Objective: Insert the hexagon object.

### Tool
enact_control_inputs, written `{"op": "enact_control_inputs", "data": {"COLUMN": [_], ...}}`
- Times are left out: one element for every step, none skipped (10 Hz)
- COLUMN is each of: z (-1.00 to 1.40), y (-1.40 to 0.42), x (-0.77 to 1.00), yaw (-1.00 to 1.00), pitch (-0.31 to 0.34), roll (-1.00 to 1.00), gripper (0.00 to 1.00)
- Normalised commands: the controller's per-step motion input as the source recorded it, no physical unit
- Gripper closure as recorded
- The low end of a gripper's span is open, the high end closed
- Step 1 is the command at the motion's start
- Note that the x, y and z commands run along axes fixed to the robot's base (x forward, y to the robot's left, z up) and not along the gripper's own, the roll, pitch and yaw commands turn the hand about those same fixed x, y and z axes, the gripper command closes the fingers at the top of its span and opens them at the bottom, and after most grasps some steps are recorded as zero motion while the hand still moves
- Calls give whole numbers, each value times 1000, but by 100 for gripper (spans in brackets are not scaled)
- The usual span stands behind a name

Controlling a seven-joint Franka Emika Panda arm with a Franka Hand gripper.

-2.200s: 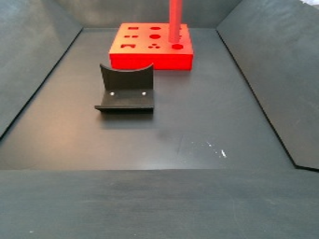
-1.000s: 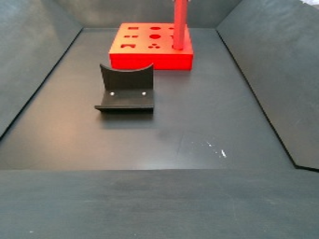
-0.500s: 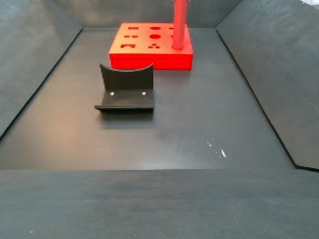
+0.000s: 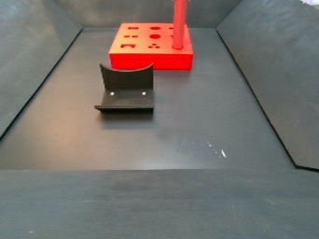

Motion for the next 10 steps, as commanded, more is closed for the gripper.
{"op": "enact_control_inputs", "data": {"z": [-294,-543,-829,-1000,-1000,-989,-977,-963,-140,0], "y": [0,17,0,43,80,66,114,131,0,0], "x": [0,0,0,0,0,0,17,43,100,0], "yaw": [0,0,0,0,0,14,23,20,0,0], "pitch": [-47,-101,-154,-127,-123,-137,-133,-137,0,0], "roll": [0,-29,0,0,0,0,-16,-23,0,0], "gripper": [100,100,100,100,100,100,100,100,100,100]}}
